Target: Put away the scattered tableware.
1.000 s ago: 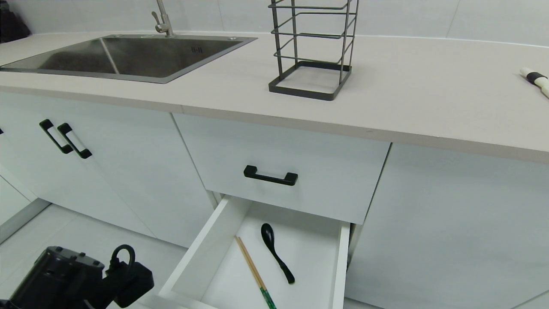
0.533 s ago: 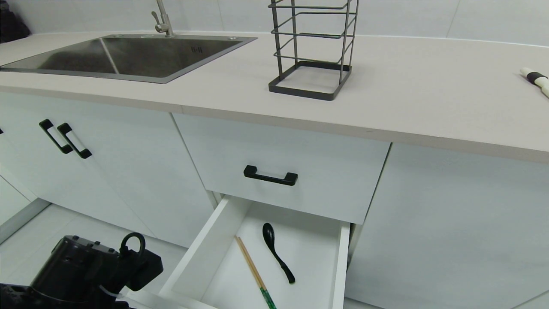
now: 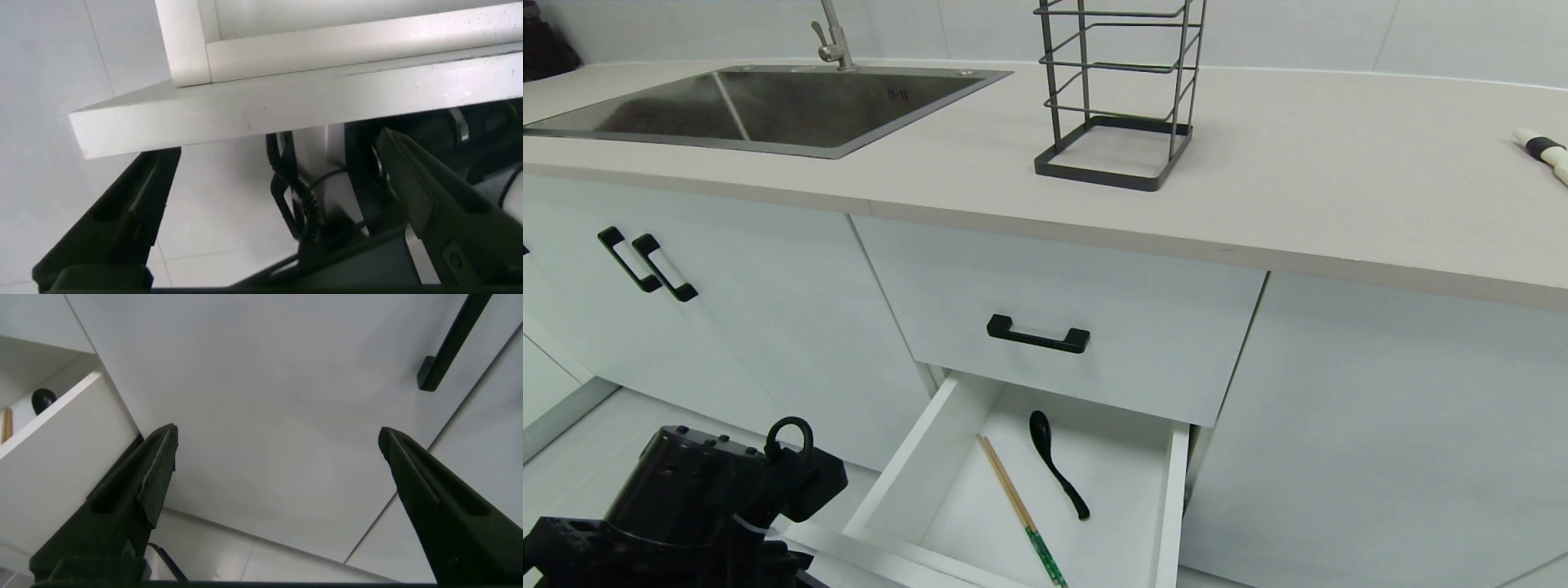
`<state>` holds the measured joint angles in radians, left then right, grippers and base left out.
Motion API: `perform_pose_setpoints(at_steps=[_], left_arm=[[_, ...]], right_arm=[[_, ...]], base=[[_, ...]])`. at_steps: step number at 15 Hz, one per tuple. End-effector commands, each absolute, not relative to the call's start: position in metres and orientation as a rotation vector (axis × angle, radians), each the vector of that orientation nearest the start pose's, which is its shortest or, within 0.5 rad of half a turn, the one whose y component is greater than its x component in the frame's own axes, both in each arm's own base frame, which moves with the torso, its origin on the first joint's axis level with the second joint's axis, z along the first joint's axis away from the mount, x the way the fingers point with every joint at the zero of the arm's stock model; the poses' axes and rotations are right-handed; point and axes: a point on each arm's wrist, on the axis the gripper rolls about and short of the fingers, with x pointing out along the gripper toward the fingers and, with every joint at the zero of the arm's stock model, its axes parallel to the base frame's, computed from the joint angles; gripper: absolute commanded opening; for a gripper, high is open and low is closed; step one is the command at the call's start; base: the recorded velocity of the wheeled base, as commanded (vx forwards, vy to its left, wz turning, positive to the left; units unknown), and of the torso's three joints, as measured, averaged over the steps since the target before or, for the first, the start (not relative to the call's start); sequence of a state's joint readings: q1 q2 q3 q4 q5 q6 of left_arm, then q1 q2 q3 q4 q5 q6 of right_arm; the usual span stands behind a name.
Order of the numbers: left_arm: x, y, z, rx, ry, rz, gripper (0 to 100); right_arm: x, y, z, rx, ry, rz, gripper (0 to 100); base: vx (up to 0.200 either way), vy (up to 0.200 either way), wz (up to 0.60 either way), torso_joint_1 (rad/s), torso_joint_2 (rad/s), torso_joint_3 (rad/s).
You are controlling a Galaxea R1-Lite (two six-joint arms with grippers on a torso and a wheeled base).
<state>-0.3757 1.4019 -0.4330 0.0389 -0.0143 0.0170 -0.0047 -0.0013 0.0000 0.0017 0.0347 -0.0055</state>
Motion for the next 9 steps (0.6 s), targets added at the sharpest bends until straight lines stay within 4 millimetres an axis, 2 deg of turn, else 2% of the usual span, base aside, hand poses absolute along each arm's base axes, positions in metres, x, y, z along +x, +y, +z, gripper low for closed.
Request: perform_pose_setpoints(at_steps=[1,9], left_arm=[[0.157,-0.062,0.105,0.199,0.994,-0.363,100],[0.179,-0.071,0.098,0.2,0.92,-0.353,100]], right_arm=[[-0.023,0.001,0.075,-0.006,0.001,0.029,100],[-0.023,0.001,0.075,-0.006,0.001,0.029,100]], base=[[0.0,0.0,0.0,0.0,0.0,0.0],[0.0,0.0,0.0,0.0,0.0,0.0]])
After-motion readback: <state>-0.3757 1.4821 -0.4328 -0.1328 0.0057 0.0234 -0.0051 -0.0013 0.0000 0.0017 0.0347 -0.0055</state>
